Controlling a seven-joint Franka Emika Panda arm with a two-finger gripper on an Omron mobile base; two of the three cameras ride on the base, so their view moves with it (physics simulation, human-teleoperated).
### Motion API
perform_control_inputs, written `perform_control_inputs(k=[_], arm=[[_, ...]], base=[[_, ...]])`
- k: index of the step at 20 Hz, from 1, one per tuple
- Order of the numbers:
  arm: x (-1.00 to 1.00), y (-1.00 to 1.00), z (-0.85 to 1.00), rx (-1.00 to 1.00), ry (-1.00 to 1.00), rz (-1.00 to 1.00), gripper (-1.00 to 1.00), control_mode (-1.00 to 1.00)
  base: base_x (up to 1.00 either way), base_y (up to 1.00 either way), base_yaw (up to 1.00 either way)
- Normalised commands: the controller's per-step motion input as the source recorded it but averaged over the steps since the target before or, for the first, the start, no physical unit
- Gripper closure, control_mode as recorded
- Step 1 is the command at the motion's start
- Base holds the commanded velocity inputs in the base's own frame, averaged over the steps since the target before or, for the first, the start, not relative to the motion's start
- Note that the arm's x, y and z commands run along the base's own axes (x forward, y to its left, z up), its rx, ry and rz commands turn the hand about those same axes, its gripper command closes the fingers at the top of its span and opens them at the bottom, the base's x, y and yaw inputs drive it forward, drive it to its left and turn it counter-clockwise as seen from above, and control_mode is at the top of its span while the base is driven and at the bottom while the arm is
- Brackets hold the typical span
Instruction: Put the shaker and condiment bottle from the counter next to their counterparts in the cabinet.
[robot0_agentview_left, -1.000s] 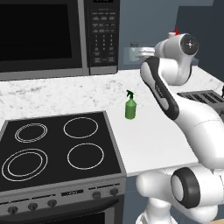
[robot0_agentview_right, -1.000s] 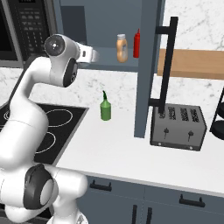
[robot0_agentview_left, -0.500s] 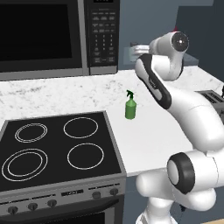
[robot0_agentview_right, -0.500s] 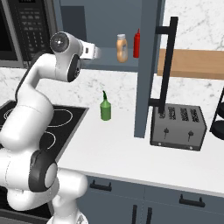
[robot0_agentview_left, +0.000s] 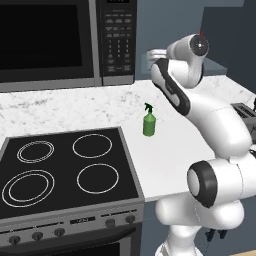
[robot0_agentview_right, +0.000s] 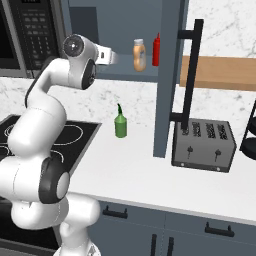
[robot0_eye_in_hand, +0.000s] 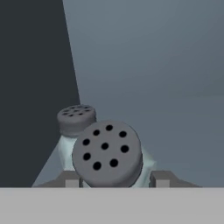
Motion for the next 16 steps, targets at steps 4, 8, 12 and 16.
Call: perform_control_inputs(k=[4, 8, 12, 16], arm=[[0.12, 0.0, -0.15, 0.0, 0.01, 0.0, 1.0, -1.0], [0.05, 0.0, -0.33, 0.0, 0.04, 0.0, 1.0, -1.0], [0.13, 0.0, -0.22, 0.0, 0.05, 0.0, 1.0, -1.0], [0.28, 0.0, -0.19, 0.0, 0.11, 0.0, 1.0, -1.0]], base=[[0.0, 0.0, 0.0], [0.0, 0.0, 0.0], [0.0, 0.0, 0.0], [0.0, 0.0, 0.0]])
